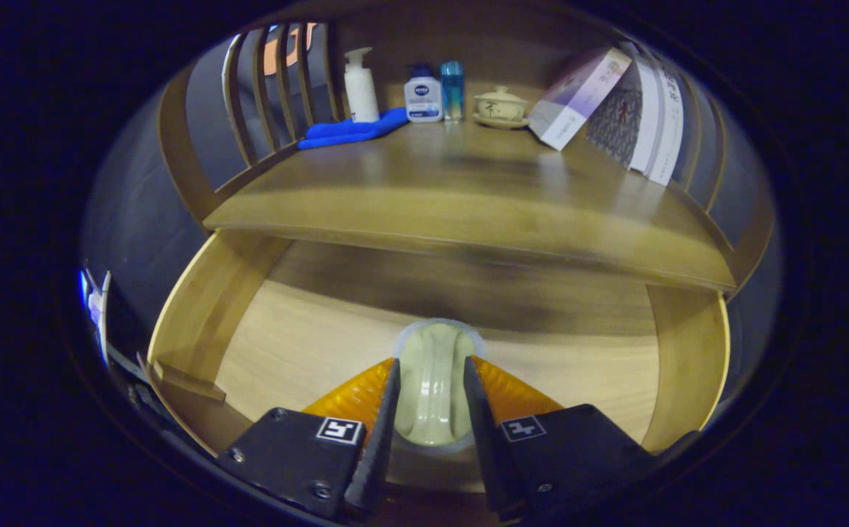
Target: Pull open the drawer, take out the items inside it, and place them on the countertop above the cabinet.
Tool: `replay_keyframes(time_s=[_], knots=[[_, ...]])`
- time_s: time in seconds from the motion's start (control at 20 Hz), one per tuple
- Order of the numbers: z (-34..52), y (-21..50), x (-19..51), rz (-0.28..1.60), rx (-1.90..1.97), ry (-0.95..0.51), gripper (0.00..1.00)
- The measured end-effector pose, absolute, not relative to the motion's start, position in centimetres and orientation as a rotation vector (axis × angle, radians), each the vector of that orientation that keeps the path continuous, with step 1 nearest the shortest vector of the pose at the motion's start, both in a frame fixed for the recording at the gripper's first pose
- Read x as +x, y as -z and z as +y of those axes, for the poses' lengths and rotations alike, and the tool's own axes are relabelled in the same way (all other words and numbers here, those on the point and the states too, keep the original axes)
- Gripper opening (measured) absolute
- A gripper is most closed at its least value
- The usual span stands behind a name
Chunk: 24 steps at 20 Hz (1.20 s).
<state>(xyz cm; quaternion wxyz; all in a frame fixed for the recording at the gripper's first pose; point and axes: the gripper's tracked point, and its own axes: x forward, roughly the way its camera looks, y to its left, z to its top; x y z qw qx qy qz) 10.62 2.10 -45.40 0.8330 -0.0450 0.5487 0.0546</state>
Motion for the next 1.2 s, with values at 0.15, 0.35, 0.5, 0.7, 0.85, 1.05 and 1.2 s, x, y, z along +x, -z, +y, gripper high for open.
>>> replay_keyframes(time_s=[0.15,0.35,0.5,0.7,0.85,1.05,1.2], knots=[[1.9,45.8,10.7,1.208,-0.108,-0.110,0.41],[1.7,45.9,10.2,1.261,-0.164,-0.111,0.38],[1.3,45.7,10.6,1.263,-0.175,-0.110,0.38],[1.3,45.6,10.6,1.249,-0.124,-0.099,0.25],[1.7,44.5,10.1,1.236,-0.067,-0.098,0.18],[1.7,41.4,9.4,1.188,-0.058,-0.091,0.17],[1.4,38.6,9.3,1.141,-0.048,-0.089,0.17]])
